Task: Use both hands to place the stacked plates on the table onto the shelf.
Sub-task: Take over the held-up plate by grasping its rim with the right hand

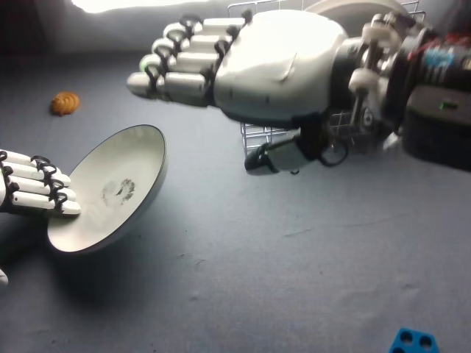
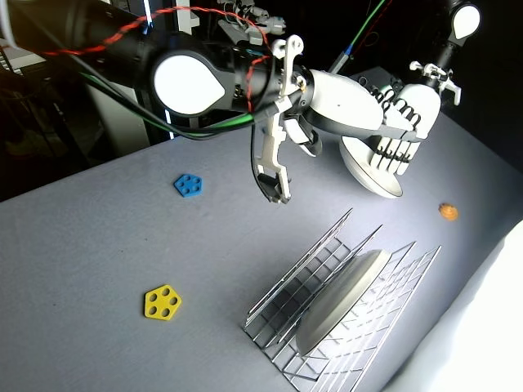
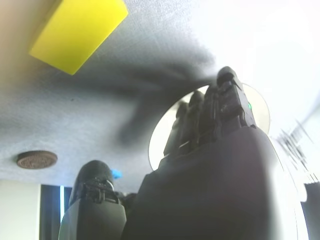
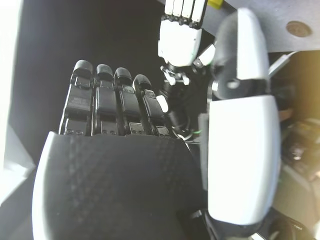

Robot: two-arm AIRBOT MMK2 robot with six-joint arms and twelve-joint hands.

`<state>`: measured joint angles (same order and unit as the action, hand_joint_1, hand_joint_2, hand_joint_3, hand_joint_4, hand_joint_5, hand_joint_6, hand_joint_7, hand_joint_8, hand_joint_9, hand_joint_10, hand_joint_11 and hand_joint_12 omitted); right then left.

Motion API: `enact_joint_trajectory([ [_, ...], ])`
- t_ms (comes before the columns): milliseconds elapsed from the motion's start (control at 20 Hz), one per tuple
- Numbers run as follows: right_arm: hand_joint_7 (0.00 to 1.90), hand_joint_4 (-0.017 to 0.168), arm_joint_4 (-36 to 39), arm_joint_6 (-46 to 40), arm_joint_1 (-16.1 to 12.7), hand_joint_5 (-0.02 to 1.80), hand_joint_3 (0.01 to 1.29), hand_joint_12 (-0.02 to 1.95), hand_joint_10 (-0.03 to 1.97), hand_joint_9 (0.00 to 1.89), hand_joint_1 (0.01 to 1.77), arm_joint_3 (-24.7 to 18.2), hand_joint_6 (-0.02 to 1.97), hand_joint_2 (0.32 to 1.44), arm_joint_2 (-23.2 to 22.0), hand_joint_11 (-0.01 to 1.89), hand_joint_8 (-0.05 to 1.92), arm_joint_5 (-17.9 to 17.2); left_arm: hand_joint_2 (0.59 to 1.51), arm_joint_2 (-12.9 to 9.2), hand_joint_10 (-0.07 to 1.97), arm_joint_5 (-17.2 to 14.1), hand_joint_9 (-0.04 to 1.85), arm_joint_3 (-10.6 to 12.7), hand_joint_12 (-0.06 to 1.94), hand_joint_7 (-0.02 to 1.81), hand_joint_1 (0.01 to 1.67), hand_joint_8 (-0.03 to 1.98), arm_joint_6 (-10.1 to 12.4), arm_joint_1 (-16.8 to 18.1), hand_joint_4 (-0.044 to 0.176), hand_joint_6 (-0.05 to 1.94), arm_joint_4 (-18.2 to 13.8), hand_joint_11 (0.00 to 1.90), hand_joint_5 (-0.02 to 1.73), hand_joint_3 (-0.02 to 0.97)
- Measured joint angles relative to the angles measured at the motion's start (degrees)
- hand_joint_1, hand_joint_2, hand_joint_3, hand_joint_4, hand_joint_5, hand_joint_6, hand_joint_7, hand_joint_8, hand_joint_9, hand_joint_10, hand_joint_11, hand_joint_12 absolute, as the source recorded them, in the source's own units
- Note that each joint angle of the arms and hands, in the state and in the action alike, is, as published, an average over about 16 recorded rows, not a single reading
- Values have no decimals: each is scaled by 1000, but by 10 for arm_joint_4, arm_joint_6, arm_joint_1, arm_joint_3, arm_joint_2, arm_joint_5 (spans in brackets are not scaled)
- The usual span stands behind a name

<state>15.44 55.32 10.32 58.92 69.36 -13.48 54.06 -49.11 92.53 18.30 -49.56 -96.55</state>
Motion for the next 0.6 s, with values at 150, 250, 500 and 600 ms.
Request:
enact_joint_trajectory([
  [150, 17, 5, -28, 27, 14, 17, 11, 4, 4, 18, 1125, 9, 22, 988, 29, 12, 17, 2, 1116, 0, -33, 0, -16, 0, 10, 1, 15, -8, 0, 0, -1, -15, 0, 17, -5, 5],
  [250, 19, 4, -42, 39, 22, 17, 11, 3, 4, 18, 1158, 18, 22, 985, 48, 11, 17, 2, 1117, 0, -33, 0, -16, 0, 10, 1, 15, -9, 0, 0, -1, -15, 0, 17, -4, 4],
  [500, 22, 4, -63, 64, 38, 15, 11, 3, 3, 15, 1190, 49, 22, 1003, 96, 11, 16, -3, 1117, 0, -33, 0, -16, 0, 10, 1, 15, -9, 0, 0, -1, -16, 0, 16, -4, 4],
  [600, 22, 4, -70, 72, 43, 14, 11, 3, 3, 14, 1197, 63, 22, 1012, 114, 11, 17, -8, 1117, 0, -33, 0, -16, 0, 10, 1, 15, -9, 0, 0, -1, -16, 0, 16, -4, 4],
])
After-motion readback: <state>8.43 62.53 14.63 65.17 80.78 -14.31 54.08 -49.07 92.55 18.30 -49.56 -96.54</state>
